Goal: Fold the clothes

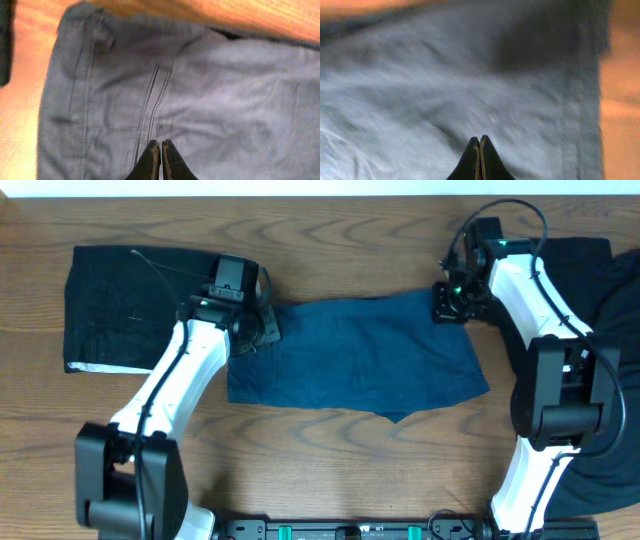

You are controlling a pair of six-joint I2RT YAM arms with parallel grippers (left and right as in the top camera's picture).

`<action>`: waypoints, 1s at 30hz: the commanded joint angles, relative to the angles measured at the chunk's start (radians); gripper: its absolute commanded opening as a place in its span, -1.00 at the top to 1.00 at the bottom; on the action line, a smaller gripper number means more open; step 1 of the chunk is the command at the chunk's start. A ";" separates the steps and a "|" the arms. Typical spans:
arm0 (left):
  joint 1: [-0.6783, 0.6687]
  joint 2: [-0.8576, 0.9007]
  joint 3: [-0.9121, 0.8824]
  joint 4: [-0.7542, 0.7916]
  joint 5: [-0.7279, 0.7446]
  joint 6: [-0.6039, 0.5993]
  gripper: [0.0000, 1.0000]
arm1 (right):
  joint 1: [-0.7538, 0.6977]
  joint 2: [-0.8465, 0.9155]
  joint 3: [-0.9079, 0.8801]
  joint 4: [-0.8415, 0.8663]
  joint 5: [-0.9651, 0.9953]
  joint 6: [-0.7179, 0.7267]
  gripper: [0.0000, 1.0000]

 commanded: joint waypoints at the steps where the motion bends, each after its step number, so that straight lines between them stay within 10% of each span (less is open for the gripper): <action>1: -0.002 0.063 0.002 0.045 -0.002 0.013 0.88 | 0.038 -0.013 -0.021 0.057 -0.047 -0.025 0.97; 30: -0.002 0.270 0.023 0.302 -0.183 0.055 0.88 | 0.079 0.019 -0.257 0.703 0.144 -0.025 0.97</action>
